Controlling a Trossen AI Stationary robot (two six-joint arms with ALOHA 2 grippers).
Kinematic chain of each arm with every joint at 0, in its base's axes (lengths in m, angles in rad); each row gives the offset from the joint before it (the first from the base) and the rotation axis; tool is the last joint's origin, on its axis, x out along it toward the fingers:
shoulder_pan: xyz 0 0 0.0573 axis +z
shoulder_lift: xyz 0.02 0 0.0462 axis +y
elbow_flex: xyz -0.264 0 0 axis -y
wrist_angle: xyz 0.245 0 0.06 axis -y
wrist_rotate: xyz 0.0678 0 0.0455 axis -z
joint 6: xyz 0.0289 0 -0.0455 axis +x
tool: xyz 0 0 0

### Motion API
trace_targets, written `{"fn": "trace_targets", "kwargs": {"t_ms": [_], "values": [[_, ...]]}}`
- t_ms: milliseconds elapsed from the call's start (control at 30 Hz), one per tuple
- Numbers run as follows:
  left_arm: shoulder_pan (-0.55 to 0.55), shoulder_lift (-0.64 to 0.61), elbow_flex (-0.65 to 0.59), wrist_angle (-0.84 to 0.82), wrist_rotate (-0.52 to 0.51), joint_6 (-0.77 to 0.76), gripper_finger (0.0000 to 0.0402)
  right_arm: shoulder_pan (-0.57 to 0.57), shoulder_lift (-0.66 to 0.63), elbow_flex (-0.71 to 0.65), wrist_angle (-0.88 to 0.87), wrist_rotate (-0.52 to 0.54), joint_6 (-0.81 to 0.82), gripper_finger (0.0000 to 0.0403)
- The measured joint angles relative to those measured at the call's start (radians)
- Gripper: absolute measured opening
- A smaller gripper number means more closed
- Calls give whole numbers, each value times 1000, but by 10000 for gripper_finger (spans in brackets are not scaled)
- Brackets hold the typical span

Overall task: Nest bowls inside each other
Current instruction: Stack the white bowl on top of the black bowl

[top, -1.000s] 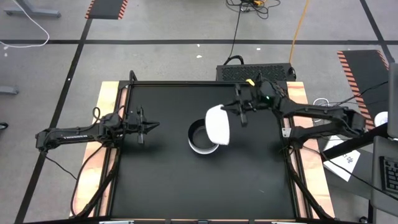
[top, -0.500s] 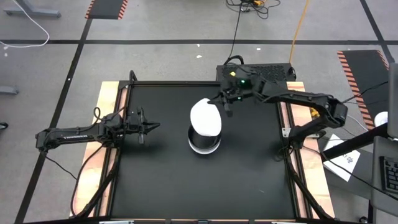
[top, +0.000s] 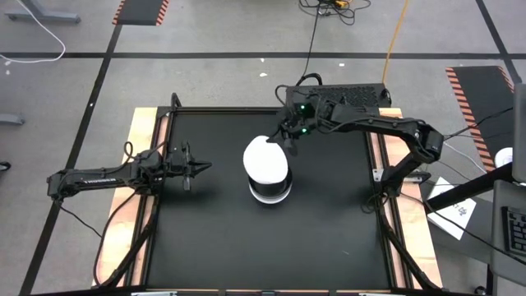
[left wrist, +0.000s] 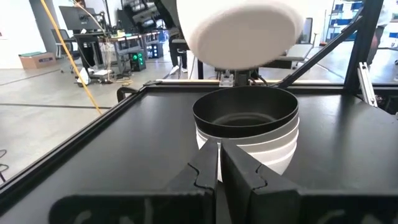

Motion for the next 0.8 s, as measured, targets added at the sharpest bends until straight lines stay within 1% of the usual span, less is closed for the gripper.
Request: {"fn": "trace_targets", "kwargs": {"t_ms": [200,300,367,800], "values": [[0,0,0,1,0,-4,21,11,26,-1,-77,7,1,0],[0,0,0,2,1,-6,21,12,28,-1,-119,38,-14,0],[0,0,0,2,1,-12,21,15,27,-1,-126,54,-25,0],[0,0,0,6,1,-27,21,24,27,-2,-179,54,-57,0]]}}
